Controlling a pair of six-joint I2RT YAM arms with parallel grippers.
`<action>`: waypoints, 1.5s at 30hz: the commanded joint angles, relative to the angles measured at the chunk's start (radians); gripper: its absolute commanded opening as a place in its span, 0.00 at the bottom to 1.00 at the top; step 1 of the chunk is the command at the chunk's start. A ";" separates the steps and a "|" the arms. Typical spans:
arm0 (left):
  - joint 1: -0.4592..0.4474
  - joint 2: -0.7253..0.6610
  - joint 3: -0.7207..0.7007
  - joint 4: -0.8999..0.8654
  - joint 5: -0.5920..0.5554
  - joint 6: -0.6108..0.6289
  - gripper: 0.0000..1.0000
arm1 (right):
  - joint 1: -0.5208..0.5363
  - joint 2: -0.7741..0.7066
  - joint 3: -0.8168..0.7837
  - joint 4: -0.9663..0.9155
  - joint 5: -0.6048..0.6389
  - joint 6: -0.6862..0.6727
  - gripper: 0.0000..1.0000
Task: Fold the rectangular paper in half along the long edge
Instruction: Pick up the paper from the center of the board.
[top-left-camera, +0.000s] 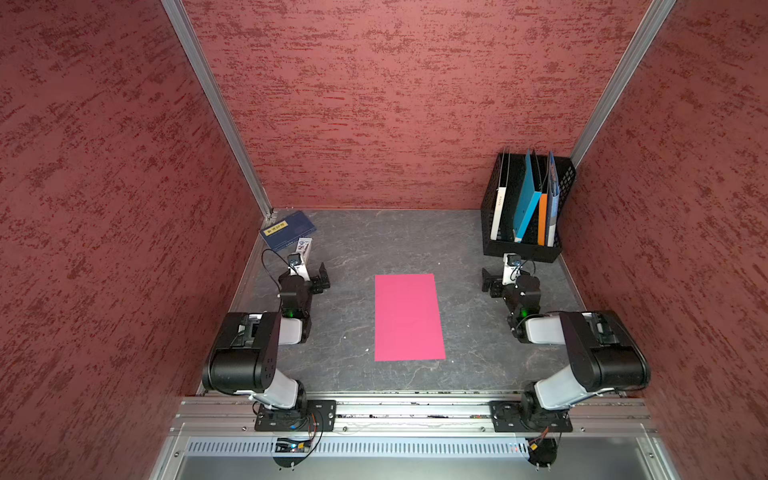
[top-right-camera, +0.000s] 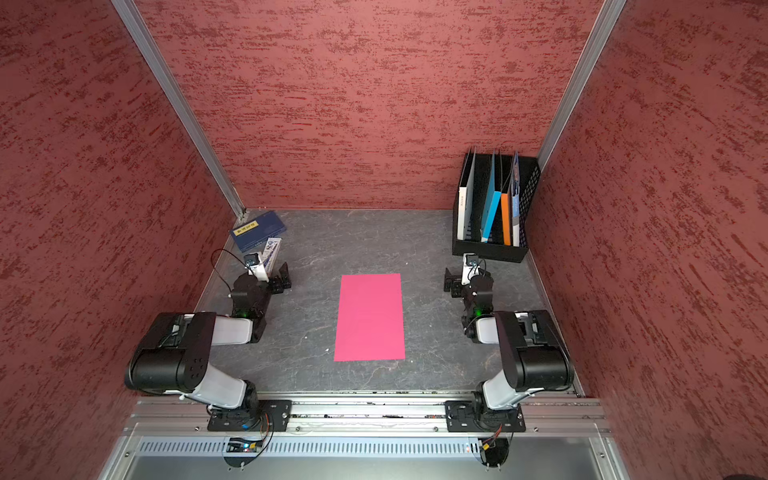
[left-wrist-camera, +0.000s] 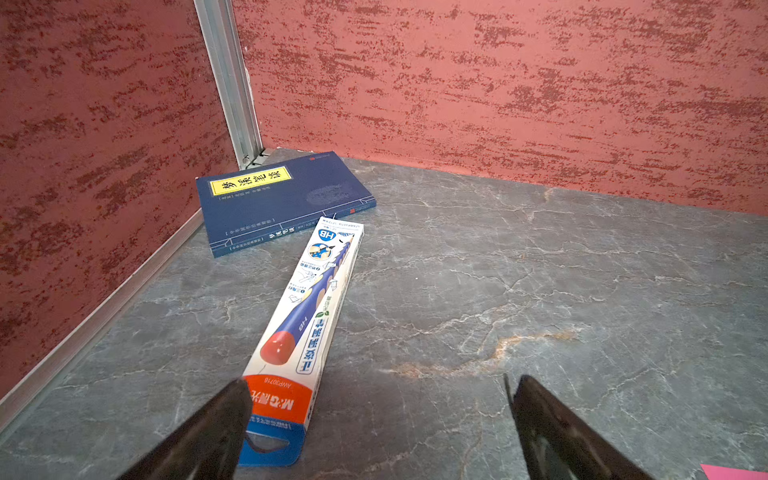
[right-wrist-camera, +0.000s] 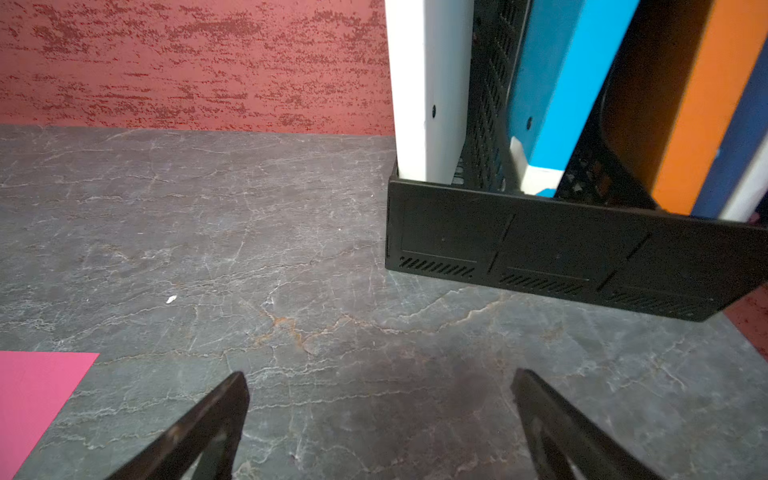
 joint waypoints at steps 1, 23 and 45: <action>-0.004 -0.006 0.012 -0.009 0.011 0.011 1.00 | -0.006 -0.018 0.018 0.000 -0.015 0.011 0.99; -0.004 -0.005 0.012 -0.008 0.011 0.011 1.00 | -0.006 -0.018 0.017 0.002 -0.016 0.009 0.99; 0.013 -0.008 0.012 -0.012 0.048 0.005 1.00 | -0.006 -0.020 0.014 0.005 -0.008 0.012 0.99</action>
